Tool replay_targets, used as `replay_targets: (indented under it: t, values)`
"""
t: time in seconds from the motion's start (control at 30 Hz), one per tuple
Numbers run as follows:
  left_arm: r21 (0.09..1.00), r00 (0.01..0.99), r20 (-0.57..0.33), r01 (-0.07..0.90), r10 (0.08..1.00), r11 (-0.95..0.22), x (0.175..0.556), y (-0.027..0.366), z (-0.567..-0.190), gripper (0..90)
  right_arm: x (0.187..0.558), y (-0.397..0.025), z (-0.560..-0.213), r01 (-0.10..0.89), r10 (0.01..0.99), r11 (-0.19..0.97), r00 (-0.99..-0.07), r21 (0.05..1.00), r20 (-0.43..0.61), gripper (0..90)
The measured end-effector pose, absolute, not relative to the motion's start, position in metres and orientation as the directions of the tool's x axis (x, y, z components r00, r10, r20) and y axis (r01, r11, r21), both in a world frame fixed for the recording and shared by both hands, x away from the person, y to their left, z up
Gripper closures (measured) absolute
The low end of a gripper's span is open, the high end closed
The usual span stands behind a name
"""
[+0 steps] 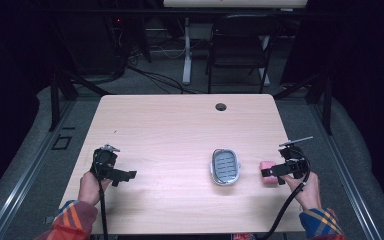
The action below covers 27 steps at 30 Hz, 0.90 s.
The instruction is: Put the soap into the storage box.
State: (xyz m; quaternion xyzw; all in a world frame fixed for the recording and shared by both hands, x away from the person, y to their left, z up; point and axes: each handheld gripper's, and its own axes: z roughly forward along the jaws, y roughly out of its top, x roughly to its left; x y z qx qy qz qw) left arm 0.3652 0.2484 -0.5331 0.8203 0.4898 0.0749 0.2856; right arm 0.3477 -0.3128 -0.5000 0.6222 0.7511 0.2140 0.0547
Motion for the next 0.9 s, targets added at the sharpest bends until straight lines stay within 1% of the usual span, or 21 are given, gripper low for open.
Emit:
replay_targets:
  t: [0.3,0.4,0.53,0.6,0.63,0.7,0.8,0.83,0.87,0.9]
  values:
    - [0.558,0.538,-0.171,0.743,0.825,-0.369,0.365,0.248,-0.532,0.0,0.363,-0.311,-0.507,0.937,0.962,0.122,-0.192,0.328,0.192,0.0]
    - [0.556,0.545,-0.174,0.742,0.82,-0.375,0.364,0.247,-0.532,0.0,0.369,-0.309,-0.509,0.943,0.963,0.137,-0.198,0.304,0.181,0.0]
    - [0.557,0.546,-0.18,0.742,0.818,-0.373,0.364,0.247,-0.532,0.0,0.378,-0.308,-0.515,0.953,0.97,0.131,-0.18,0.272,0.166,0.0]
    - [0.557,0.552,-0.178,0.739,0.814,-0.379,0.365,0.247,-0.532,0.0,0.381,-0.309,-0.516,0.958,0.968,0.133,-0.18,0.255,0.174,0.0]
    - [0.556,0.552,-0.179,0.74,0.815,-0.378,0.365,0.246,-0.533,0.0,0.382,-0.306,-0.519,0.957,0.971,0.101,-0.154,0.271,0.181,0.0]
    - [0.556,0.551,-0.18,0.74,0.815,-0.378,0.365,0.246,-0.533,0.0,0.386,-0.307,-0.52,0.965,0.971,0.113,-0.158,0.237,0.181,0.0]
    - [0.557,0.553,-0.18,0.739,0.814,-0.379,0.365,0.246,-0.533,0.0,0.389,-0.305,-0.523,0.966,0.973,0.102,-0.147,0.236,0.181,0.0]
    - [0.56,0.555,-0.179,0.736,0.812,-0.38,0.365,0.247,-0.532,0.0,0.391,-0.305,-0.524,0.97,0.976,0.112,-0.149,0.213,0.162,0.0]
    - [0.56,0.555,-0.179,0.736,0.812,-0.38,0.365,0.247,-0.532,0.0,0.391,-0.305,-0.524,0.97,0.976,0.112,-0.149,0.213,0.162,0.0]
    - [0.563,0.549,-0.178,0.737,0.816,-0.373,0.364,0.247,-0.532,0.0,0.393,-0.301,-0.527,0.971,0.979,0.09,-0.127,0.22,0.159,0.0]
